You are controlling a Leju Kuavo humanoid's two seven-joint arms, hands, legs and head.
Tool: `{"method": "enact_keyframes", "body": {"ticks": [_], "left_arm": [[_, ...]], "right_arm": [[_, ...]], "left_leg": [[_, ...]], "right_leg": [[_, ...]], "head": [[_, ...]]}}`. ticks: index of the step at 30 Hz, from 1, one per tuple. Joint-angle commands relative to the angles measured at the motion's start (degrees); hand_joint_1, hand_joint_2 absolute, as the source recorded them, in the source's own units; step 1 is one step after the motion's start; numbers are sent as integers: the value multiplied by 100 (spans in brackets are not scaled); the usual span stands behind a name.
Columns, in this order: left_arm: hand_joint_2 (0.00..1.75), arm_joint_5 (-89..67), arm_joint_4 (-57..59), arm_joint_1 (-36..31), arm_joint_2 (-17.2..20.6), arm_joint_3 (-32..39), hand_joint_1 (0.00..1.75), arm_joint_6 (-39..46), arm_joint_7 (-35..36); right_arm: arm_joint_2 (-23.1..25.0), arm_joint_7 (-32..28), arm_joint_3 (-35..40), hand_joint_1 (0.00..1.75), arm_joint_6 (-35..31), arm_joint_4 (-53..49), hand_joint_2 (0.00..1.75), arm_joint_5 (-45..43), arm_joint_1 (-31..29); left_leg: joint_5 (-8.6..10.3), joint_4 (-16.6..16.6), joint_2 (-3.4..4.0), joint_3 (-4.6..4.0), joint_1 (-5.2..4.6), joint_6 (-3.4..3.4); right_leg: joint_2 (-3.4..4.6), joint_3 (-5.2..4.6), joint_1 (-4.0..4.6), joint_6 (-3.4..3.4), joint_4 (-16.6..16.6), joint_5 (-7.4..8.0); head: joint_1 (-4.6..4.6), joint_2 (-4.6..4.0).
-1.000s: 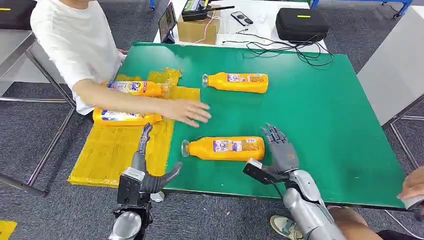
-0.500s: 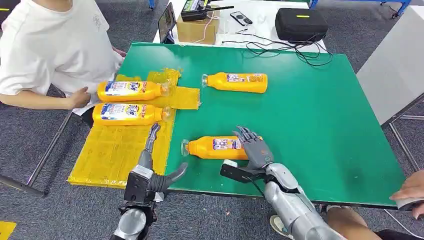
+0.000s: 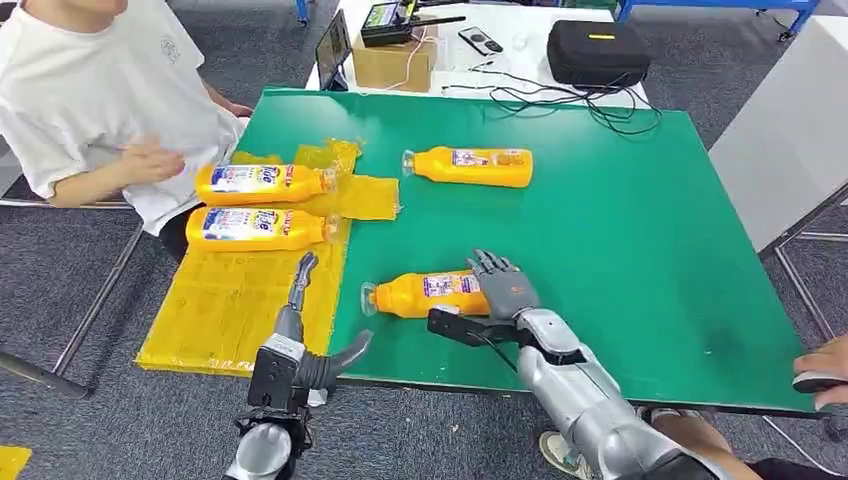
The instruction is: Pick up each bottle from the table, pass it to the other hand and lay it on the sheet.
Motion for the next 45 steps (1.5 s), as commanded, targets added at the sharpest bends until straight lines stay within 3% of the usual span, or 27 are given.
{"method": "enact_keyframes", "body": {"ticks": [1,11,16,23,24,27,30,32,37,45], "left_arm": [[175,-109,141,-60,38,298,0,49,74],[175,-209,404,-201,6,387,0,-6,39],[175,-154,391,-159,63,380,0,-46,8],[175,-153,391,-157,63,379,0,-47,7],[175,-127,375,-154,71,359,0,-59,-1],[175,86,222,-81,61,329,0,-119,-42],[175,816,31,11,-61,415,0,-481,-33],[175,822,24,20,-49,387,0,-485,-33],[175,2252,-62,194,-132,441,0,-1260,-57],[175,2224,-168,435,122,-381,0,-1893,-360]], "right_arm": [[126,599,527,171,796,968,175,285,-385],[-32,746,468,175,1529,1186,175,166,-473],[-184,-178,-75,175,1228,986,175,-546,-312],[-196,-186,-77,175,1225,986,175,-548,-314],[-167,-440,-252,175,1131,902,175,-786,-255],[-132,-1524,-904,175,394,262,175,-1699,154],[-45,-2045,-1412,175,-241,-843,175,-2447,697],[-69,-2023,-1391,175,-212,-1043,175,-2462,780],[122,-2553,-2102,175,-864,-2571,175,-3574,1453],[302,-3047,-2184,175,-1020,-3397,175,-4160,1876]], "left_leg": [[-1,-2,7,12,11,-12],[9,-13,-26,30,16,-15],[12,-12,-35,31,9,-8],[10,-9,-24,28,8,-8],[11,-12,-29,31,11,-11],[11,-11,-32,29,11,-10],[6,-7,-17,26,10,-7],[4,-3,-4,15,6,-8],[0,3,-27,-20,8,-11],[0,1,-28,-39,5,-9]], "right_leg": [[3,13,12,-19,-6,2],[-24,44,19,-22,-22,0],[-29,42,10,-10,-17,-1],[-20,37,10,-10,-15,1],[-26,42,13,-15,-18,0],[-27,40,13,-12,-19,0],[-12,35,11,-7,-13,0],[0,25,8,-6,-5,3],[-18,-4,10,-10,4,-7],[-19,-22,6,-7,2,-7]], "head": [[0,0],[2,0],[-2,0],[0,0],[0,0],[0,0],[4,0],[0,0],[2,0],[0,0]]}}
